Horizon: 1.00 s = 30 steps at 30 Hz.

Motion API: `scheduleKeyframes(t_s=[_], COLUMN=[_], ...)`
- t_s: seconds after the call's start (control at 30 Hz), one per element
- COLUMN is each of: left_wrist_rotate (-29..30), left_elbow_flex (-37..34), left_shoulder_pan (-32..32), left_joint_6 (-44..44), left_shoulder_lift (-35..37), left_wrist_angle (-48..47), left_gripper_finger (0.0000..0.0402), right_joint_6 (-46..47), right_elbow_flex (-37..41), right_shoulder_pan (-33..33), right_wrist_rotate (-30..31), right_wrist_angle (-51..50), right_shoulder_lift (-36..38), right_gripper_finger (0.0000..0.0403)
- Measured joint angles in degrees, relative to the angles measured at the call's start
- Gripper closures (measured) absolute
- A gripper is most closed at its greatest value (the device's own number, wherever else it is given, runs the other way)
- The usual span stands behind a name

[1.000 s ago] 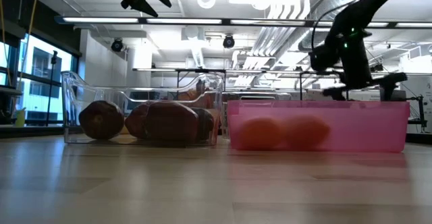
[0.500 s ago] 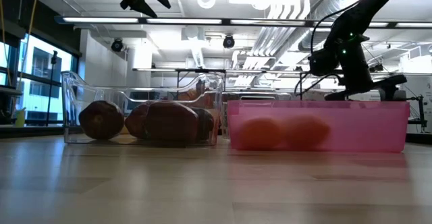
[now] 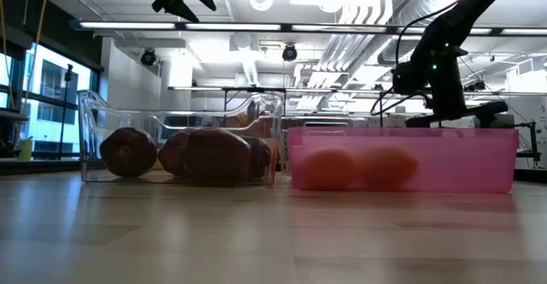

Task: Sort produce into baskets
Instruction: Put the potato into the top transparent bin

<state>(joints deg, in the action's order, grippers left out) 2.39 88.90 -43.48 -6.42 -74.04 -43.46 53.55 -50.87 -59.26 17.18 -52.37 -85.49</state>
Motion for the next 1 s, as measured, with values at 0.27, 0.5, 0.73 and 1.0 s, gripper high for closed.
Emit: scheduleKeyframes(t_s=[0.27, 0.5, 0.73, 1.0], left_wrist_rotate=[0.0, 0.0, 0.0, 0.0], left_elbow_flex=[0.0, 0.0, 0.0, 0.0], left_shoulder_pan=[0.0, 0.0, 0.0, 0.04], left_joint_6=[-0.02, -0.02, -0.62, -1.3], left_shoulder_lift=[0.0, 0.0, 0.0, 0.02], left_wrist_angle=[-0.04, -0.02, -0.02, -0.02], left_gripper_finger=[0.0078, 0.0078, 0.0078, 0.0078], right_joint_6=[4.11, 4.97, 1.92, -7.38], right_elbow_flex=[5.06, 9.53, 9.62, 4.97], right_shoulder_pan=[1.68, 1.89, 1.38, 1.3], right_wrist_rotate=[-0.35, -0.06, 0.18, 0.24], right_wrist_angle=[1.47, 4.48, 6.58, 8.16], right_shoulder_lift=[-0.02, 0.14, 0.11, -0.07], right_gripper_finger=[0.0051, 0.0051, 0.0051, 0.0051])
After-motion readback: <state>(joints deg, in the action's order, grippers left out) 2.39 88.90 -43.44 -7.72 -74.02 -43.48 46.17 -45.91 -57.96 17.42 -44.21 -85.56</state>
